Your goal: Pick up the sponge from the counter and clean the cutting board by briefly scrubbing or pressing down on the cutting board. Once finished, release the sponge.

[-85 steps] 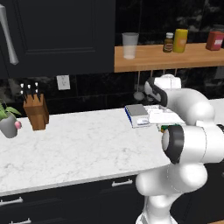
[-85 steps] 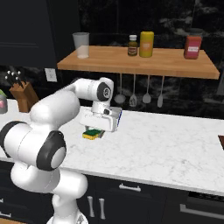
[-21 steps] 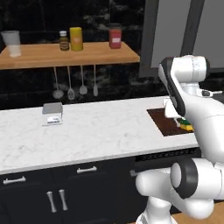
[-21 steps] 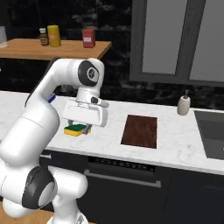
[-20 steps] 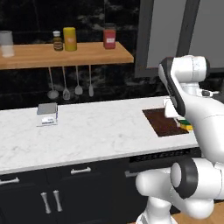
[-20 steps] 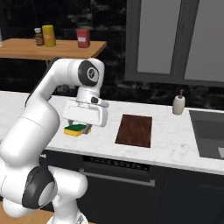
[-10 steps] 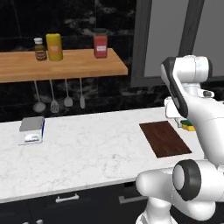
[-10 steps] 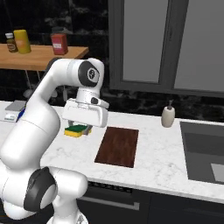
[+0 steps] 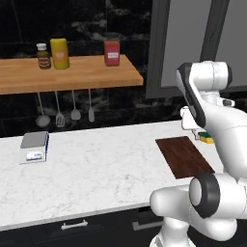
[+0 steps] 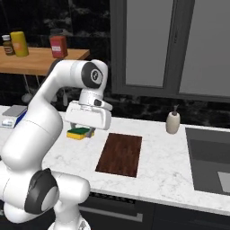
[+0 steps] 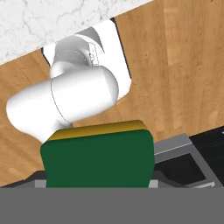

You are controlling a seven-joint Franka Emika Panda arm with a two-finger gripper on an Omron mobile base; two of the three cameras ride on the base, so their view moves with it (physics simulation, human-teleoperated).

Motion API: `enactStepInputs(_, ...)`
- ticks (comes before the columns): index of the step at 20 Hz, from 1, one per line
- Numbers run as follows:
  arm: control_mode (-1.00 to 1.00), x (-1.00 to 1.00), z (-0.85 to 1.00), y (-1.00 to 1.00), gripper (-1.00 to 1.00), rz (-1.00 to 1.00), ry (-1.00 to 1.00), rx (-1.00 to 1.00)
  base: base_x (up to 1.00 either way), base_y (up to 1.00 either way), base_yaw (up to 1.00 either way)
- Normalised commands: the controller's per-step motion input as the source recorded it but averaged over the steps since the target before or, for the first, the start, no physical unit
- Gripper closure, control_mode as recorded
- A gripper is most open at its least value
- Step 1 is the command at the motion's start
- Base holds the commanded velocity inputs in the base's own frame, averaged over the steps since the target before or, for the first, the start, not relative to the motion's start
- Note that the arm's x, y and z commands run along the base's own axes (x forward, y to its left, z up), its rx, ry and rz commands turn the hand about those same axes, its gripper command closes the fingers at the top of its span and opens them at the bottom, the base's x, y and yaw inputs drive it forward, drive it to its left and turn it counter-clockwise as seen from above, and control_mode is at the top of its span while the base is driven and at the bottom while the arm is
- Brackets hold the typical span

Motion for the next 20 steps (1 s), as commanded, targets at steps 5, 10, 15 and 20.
enactStepInputs(5, 1.0, 0.0, 0.0, 0.0, 1.0, 0.0, 0.0, 0.0, 0.9, -0.44, 0.01)
enactStepInputs(10, -1.0, 0.08, 0.0, -0.06, 1.0, 0.0, 0.0, 0.04, 0.3, -0.17, 0.01)
enactStepInputs(15, -1.0, 0.01, 0.0, -0.1, 1.0, 0.0, 0.0, 0.05, 0.0, 0.0, 0.0)
enactStepInputs(20, -1.0, 0.0, -0.02, 0.0, 1.0, 0.0, 0.01, 0.0, 0.0, 0.0, 0.0)
